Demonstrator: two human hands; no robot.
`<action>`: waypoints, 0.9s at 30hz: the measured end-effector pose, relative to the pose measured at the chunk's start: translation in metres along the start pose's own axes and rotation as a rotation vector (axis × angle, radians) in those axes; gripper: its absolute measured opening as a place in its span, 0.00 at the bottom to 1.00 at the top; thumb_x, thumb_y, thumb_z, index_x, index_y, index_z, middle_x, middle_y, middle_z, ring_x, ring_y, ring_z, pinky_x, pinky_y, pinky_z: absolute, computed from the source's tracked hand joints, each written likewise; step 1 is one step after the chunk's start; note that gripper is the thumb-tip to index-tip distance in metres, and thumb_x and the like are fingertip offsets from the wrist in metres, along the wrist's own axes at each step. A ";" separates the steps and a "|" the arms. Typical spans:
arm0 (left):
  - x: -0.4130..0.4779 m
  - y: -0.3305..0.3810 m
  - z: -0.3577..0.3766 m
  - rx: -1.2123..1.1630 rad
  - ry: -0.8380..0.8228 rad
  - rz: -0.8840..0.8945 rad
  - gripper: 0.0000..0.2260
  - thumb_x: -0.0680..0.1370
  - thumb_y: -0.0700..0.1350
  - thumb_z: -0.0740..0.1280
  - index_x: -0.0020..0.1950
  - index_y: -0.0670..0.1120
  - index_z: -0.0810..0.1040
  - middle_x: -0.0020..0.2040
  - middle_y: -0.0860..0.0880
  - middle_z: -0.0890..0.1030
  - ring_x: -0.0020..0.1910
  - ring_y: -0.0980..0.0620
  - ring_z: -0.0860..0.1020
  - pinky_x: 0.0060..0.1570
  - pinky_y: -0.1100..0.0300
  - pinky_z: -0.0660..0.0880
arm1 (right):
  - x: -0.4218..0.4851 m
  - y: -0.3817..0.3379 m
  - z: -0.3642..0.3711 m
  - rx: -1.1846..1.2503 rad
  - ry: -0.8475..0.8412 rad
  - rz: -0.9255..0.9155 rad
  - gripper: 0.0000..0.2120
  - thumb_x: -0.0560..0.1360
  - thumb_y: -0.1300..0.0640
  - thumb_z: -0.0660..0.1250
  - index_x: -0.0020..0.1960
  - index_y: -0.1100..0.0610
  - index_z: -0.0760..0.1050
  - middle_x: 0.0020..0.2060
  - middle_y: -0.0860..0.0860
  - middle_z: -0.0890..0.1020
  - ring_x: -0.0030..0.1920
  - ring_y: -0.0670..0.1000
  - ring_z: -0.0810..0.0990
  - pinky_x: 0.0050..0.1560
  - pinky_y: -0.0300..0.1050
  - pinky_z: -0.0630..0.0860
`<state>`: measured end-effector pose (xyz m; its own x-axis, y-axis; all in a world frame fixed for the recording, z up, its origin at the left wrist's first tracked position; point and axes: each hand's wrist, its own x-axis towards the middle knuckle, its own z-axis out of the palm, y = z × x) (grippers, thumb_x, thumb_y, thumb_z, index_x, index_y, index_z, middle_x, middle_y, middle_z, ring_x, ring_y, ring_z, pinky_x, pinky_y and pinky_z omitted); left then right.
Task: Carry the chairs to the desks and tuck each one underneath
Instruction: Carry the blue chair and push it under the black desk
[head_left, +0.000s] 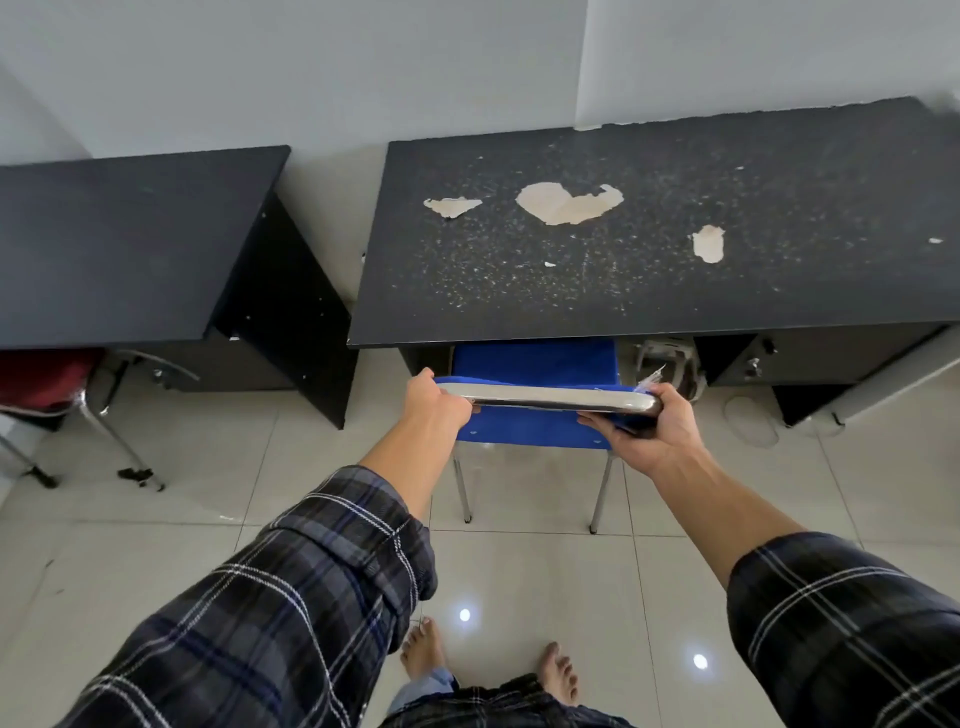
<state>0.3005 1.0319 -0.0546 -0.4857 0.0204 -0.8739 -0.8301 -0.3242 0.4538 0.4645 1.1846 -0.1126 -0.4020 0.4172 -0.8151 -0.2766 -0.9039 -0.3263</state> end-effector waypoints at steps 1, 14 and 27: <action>0.002 0.003 0.001 -0.005 0.016 0.002 0.12 0.81 0.45 0.64 0.62 0.42 0.69 0.57 0.38 0.73 0.61 0.35 0.74 0.62 0.35 0.72 | 0.004 0.001 0.005 -0.005 -0.012 0.012 0.21 0.76 0.60 0.65 0.68 0.63 0.69 0.64 0.68 0.74 0.62 0.74 0.75 0.62 0.73 0.74; 0.014 0.000 0.021 0.124 0.010 0.070 0.19 0.84 0.42 0.55 0.76 0.40 0.63 0.54 0.40 0.72 0.75 0.39 0.64 0.72 0.39 0.62 | 0.041 -0.023 0.051 -0.039 -0.019 0.056 0.21 0.76 0.58 0.66 0.67 0.63 0.69 0.65 0.67 0.73 0.62 0.76 0.74 0.53 0.72 0.79; 0.037 0.042 0.072 -0.107 0.071 -0.007 0.13 0.82 0.43 0.63 0.65 0.43 0.69 0.67 0.39 0.71 0.66 0.36 0.72 0.66 0.34 0.67 | 0.058 -0.026 0.079 -0.037 -0.027 0.073 0.14 0.78 0.57 0.67 0.60 0.63 0.72 0.60 0.65 0.75 0.60 0.72 0.76 0.53 0.69 0.80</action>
<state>0.2278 1.0876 -0.0555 -0.4561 -0.0426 -0.8889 -0.7974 -0.4239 0.4294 0.3797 1.2399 -0.1133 -0.4435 0.3524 -0.8241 -0.2137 -0.9345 -0.2846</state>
